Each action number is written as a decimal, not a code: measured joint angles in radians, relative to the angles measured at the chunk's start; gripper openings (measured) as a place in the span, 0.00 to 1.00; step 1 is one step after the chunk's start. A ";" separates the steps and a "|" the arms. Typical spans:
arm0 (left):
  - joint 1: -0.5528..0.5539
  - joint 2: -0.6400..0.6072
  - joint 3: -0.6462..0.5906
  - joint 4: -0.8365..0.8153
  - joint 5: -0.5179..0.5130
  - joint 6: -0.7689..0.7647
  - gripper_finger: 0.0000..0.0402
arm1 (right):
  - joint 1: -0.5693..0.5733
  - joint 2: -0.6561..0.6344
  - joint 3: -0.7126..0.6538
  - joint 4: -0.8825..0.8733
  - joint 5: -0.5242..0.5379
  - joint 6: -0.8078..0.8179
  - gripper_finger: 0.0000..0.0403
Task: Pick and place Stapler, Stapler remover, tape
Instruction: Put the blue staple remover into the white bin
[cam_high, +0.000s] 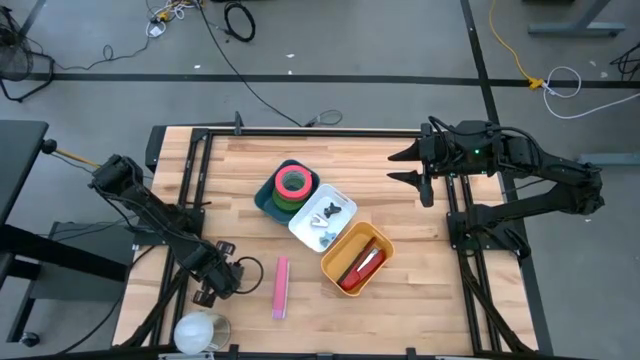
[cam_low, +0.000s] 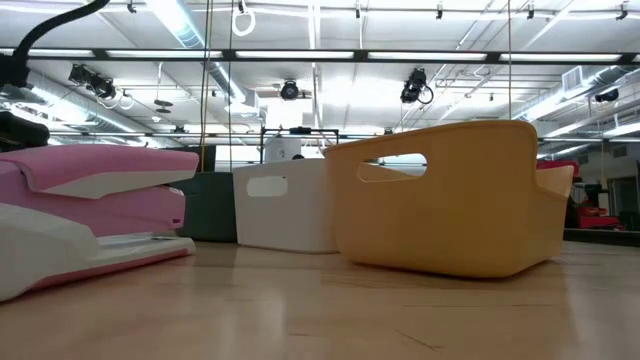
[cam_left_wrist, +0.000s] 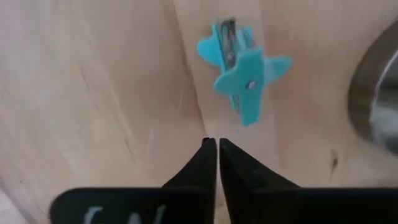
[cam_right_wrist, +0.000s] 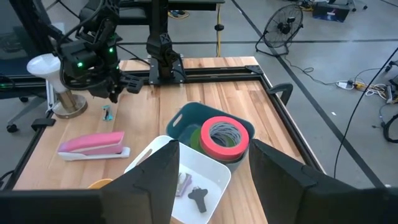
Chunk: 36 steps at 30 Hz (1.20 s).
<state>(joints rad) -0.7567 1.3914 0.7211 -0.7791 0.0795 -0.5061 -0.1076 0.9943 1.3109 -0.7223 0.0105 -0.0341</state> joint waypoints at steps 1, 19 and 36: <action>0.000 0.000 -0.001 0.016 0.000 -0.010 0.07 | 0.000 0.000 0.000 0.000 0.000 0.000 0.48; 0.000 0.000 -0.003 0.079 0.002 -0.035 0.54 | 0.000 0.000 0.000 -0.001 0.000 0.000 0.48; 0.000 0.000 -0.020 0.149 -0.039 -0.037 0.54 | 0.000 0.000 0.000 -0.001 0.000 -0.001 0.48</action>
<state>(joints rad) -0.7567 1.3918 0.7012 -0.6303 0.0405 -0.5436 -0.1078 0.9943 1.3109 -0.7231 0.0106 -0.0353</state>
